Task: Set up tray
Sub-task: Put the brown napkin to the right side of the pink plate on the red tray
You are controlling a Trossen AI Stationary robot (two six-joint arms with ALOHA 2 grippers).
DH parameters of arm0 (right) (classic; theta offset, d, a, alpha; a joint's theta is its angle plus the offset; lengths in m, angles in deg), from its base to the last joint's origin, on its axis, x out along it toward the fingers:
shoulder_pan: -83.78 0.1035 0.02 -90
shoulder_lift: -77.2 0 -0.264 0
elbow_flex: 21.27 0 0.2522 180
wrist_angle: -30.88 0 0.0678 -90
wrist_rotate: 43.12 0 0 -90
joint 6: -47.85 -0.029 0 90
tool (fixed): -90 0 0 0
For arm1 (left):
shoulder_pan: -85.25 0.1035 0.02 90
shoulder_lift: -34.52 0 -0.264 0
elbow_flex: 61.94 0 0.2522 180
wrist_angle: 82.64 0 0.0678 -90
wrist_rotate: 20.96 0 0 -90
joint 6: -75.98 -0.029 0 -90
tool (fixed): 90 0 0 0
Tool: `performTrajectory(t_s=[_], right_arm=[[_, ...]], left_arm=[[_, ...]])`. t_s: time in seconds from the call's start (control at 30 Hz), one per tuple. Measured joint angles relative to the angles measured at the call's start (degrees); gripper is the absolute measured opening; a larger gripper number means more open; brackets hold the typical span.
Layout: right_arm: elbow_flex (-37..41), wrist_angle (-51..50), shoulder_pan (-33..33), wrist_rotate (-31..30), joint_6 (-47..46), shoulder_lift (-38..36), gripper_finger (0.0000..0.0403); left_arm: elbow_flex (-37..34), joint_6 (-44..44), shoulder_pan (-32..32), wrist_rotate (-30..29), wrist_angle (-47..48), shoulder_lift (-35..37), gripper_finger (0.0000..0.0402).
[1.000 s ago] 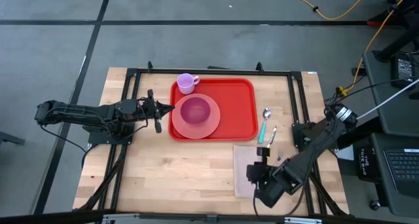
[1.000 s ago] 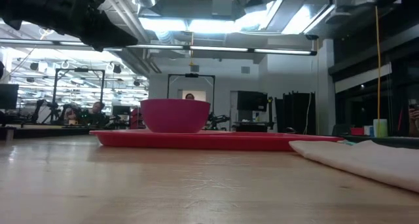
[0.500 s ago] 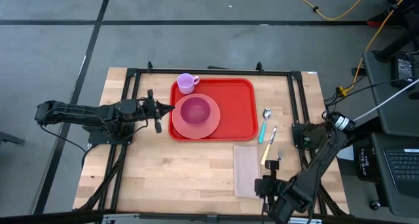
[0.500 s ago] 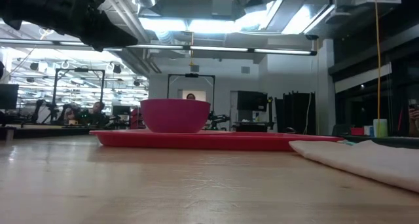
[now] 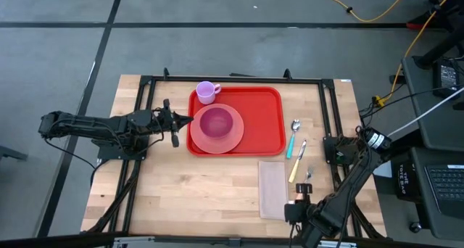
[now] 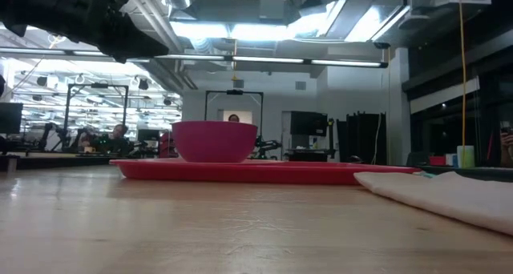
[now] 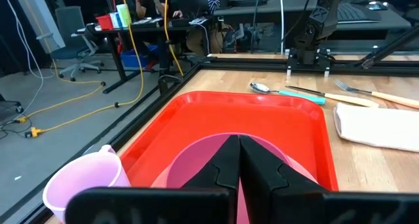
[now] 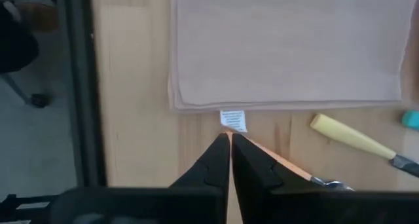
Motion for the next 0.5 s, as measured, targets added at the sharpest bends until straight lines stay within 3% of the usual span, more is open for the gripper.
performTrajectory(t_s=[0.33, 0.5], right_arm=[[0.01, -0.25, -0.02, -0.98, 0.19, 0.00, 0.0027], [0.04, -0.23, 0.75, -1.31, 0.36, 0.00, 0.0057]], left_arm=[[0.00, -0.02, 0.00, 0.02, 0.00, 0.02, 0.0008], [0.00, -0.02, 0.00, 0.01, 0.00, 0.00, 0.0004]])
